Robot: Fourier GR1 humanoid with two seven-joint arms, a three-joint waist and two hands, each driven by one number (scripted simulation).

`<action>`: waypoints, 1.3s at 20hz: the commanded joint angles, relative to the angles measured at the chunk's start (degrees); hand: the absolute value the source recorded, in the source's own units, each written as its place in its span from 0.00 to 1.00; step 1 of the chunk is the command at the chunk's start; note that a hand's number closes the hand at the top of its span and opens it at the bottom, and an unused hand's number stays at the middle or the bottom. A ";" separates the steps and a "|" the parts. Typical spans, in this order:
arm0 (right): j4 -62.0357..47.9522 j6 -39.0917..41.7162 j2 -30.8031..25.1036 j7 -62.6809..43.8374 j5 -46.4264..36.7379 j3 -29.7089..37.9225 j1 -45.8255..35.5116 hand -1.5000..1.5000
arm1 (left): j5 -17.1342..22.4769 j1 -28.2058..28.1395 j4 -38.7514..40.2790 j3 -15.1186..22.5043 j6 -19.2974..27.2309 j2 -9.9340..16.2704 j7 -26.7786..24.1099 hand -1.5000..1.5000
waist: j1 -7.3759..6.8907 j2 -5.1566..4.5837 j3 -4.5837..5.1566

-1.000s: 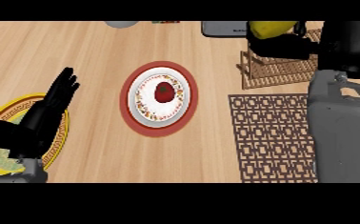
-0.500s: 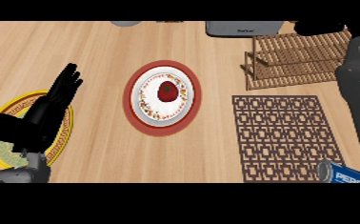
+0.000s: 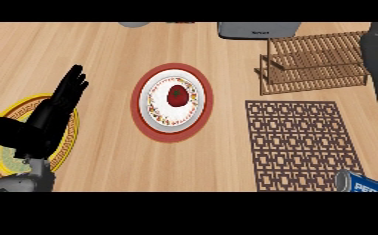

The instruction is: Pick the lemon from the placemat and place it in the tiered shelf

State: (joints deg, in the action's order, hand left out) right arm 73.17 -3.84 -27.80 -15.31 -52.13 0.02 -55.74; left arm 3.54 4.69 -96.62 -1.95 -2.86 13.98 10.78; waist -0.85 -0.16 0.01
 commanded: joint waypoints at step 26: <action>-21.63 6.68 -13.84 3.67 -19.05 -6.42 5.50 0.00 | -1.29 -0.39 -2.02 -1.10 -0.66 -0.83 1.57 0.50 | 0.76 -0.18 0.28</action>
State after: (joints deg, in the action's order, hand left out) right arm 54.47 -0.71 -35.06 -10.92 -61.24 0.40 -52.68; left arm 1.79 3.99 -98.38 -2.45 -3.06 12.44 11.78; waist -0.18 -0.10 0.11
